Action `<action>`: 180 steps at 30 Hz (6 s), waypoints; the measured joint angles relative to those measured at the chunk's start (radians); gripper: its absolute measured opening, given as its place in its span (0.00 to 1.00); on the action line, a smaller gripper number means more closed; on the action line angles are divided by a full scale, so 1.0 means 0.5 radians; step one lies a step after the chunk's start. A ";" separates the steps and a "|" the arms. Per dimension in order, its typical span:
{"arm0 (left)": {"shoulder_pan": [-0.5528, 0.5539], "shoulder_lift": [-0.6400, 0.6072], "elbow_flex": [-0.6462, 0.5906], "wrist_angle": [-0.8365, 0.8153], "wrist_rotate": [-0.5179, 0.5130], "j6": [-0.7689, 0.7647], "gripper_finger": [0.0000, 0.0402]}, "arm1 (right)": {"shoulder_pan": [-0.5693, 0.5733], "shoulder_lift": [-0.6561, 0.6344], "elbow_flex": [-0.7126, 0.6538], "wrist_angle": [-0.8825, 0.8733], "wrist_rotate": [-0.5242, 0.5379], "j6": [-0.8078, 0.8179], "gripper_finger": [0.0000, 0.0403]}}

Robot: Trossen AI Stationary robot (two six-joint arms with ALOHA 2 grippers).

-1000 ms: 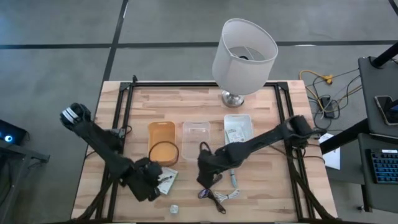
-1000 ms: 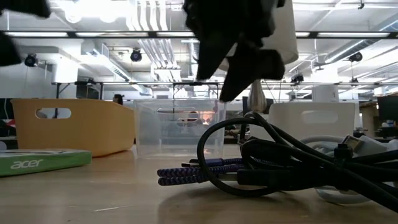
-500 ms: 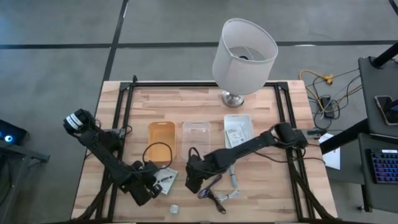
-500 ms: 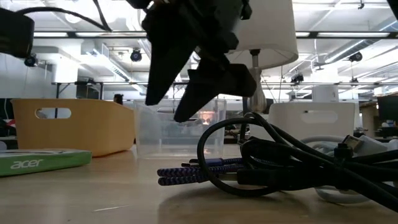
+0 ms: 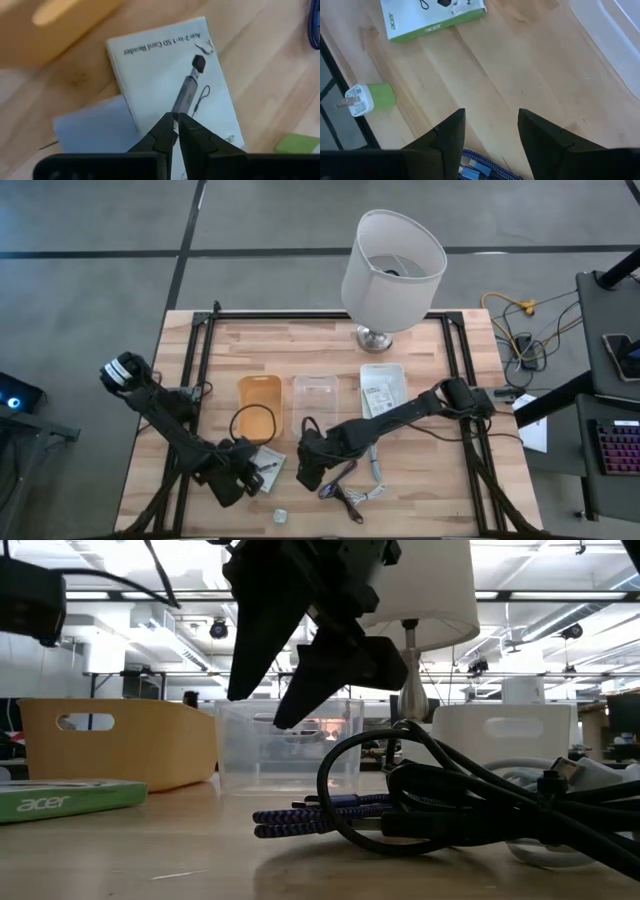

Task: Pick and place items into bin
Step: Put the card reader box into the white bin

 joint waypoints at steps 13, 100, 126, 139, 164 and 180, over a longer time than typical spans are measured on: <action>0.006 -0.007 -0.023 -0.323 0.066 -0.225 0.03 | 0.000 -0.001 -0.001 -0.004 -0.001 0.035 0.42; 0.021 0.420 0.175 0.364 0.074 -0.047 0.03 | 0.013 0.218 -0.053 0.751 -0.269 0.054 0.38; 0.015 0.423 0.133 0.357 0.122 -0.050 0.03 | 0.003 0.221 -0.052 0.849 -0.187 0.148 0.45; 0.015 0.423 0.130 0.360 0.087 -0.051 0.03 | -0.014 0.221 -0.056 0.979 -0.067 0.152 0.45; 0.063 0.410 0.254 0.449 -0.287 0.208 0.03 | -0.014 0.215 -0.099 0.844 -0.041 0.149 0.19; 0.020 0.403 0.460 0.024 -0.405 0.229 0.03 | -0.009 -0.094 -0.105 0.335 0.125 0.362 0.13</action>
